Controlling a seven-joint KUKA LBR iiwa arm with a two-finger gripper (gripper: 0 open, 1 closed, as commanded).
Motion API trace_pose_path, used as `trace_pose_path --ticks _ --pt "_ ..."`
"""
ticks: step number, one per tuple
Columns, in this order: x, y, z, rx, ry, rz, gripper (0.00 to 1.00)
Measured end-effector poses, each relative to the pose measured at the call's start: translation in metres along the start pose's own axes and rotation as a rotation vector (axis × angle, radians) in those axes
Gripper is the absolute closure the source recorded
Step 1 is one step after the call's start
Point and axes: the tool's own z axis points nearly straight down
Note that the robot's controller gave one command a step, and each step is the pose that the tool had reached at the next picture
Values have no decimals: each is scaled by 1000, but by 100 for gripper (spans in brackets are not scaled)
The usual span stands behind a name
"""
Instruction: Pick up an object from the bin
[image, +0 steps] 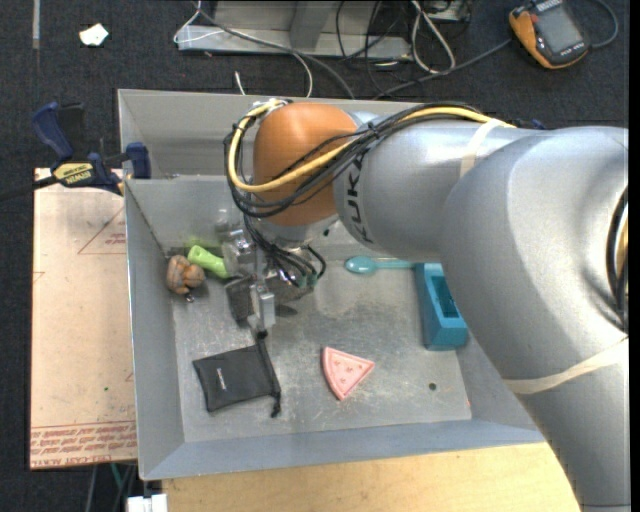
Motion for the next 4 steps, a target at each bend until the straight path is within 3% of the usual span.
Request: trace_pose_path --ticks 1,2,3,4 --pt "57 17 -21 1 -5 -580 100" --pt "57 17 -20 1 -5 -580 100" --pt "60 22 -75 -1 0 -615 100" --pt "56 31 -160 -1 -3 -642 100"
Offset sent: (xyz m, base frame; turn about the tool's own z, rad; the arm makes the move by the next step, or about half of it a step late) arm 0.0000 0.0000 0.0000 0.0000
